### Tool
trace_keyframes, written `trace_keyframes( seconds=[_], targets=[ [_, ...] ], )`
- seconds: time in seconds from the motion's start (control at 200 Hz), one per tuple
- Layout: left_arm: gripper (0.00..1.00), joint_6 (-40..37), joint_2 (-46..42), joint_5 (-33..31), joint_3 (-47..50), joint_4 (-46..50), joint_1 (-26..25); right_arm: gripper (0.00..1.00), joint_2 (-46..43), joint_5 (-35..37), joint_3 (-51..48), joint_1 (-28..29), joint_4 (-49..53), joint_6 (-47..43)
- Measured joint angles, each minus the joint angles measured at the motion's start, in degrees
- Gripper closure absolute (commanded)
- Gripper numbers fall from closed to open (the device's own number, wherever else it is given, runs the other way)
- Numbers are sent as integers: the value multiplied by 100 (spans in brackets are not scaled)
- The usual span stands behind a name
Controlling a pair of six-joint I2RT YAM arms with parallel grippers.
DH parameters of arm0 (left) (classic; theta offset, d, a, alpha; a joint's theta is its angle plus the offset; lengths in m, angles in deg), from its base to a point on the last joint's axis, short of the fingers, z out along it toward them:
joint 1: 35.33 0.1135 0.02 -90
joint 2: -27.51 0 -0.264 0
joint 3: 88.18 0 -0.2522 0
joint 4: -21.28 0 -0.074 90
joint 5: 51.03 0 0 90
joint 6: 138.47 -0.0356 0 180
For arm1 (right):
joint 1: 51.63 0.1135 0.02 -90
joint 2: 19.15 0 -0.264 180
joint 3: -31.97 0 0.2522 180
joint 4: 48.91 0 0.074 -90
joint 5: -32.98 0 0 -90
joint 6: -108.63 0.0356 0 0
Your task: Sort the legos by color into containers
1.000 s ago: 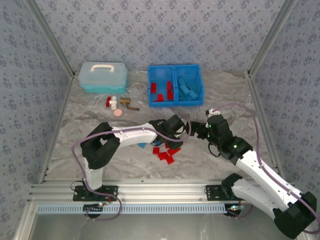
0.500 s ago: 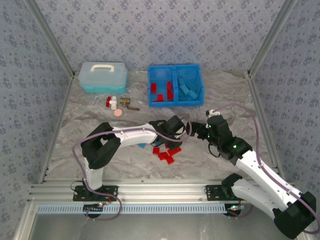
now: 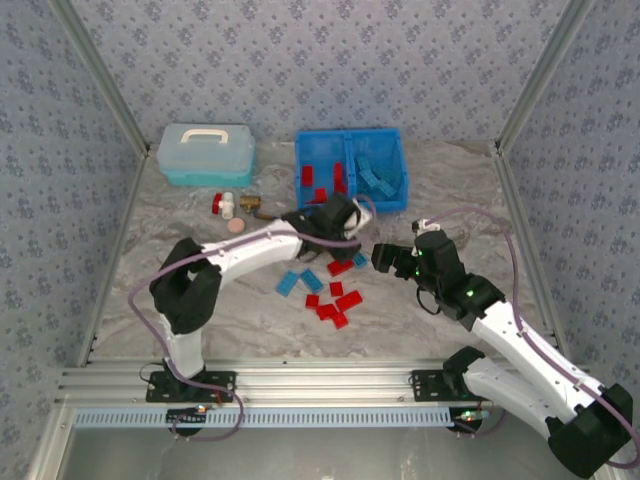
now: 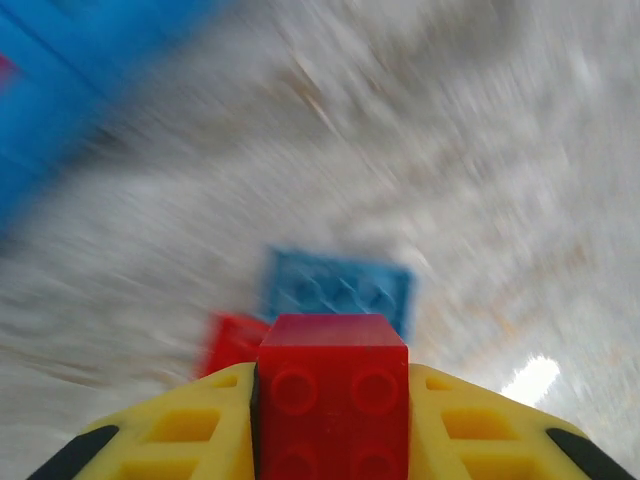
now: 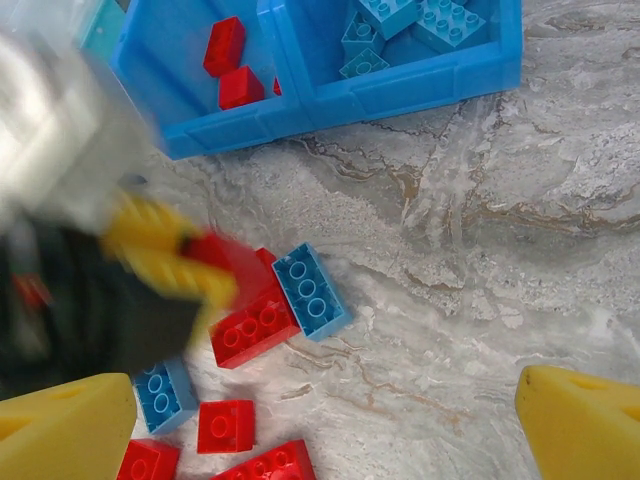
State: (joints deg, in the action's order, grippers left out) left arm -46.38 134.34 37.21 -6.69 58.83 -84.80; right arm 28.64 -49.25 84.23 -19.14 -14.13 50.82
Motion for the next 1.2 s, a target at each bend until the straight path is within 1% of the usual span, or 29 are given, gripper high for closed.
trace_keyframes(
  seconds=[0.155,0.25,0.34,0.435,0.535,0.62,0.72,0.819,0.919,0.994,1.094,1.139,1.199],
  targets=[
    [72,-103,264,-352,-1611,133,734,0,-17,0,0,-2,2,2],
    [72,-101,758,-535,-2656,101,1152,0,-50,0,0,-2,26,15],
    [72,-94,1340,-654,-3429,85,1475,0,-149,2,0,-2,63,28],
    [72,-98,2120,-743,-4319,192,1694,0,-258,4,0,-17,81,42],
    [70,-101,2999,-844,-5263,363,1790,0,-341,7,0,-28,111,44],
    [66,-101,3574,-890,-5803,487,1810,0,-391,7,0,-28,122,52],
    [57,-92,3891,-901,-5965,560,1808,0,-481,7,0,-39,168,68],
    [53,-52,3954,-898,-5976,671,1810,0,-597,24,-7,-50,197,96],
    [47,-20,3945,-885,-6078,717,1808,0,-640,42,-13,-66,192,111],
    [46,11,3869,-852,-6085,813,1808,0,-627,42,-15,-66,186,129],
    [46,35,3565,-807,-5914,957,1786,0,-551,42,-15,-76,142,131],
    [46,68,3230,-761,-5580,984,1762,0,-494,39,-13,-76,131,131],
    [45,109,2601,-658,-4872,944,1714,0,-420,42,-15,-76,122,131]
  ],
)
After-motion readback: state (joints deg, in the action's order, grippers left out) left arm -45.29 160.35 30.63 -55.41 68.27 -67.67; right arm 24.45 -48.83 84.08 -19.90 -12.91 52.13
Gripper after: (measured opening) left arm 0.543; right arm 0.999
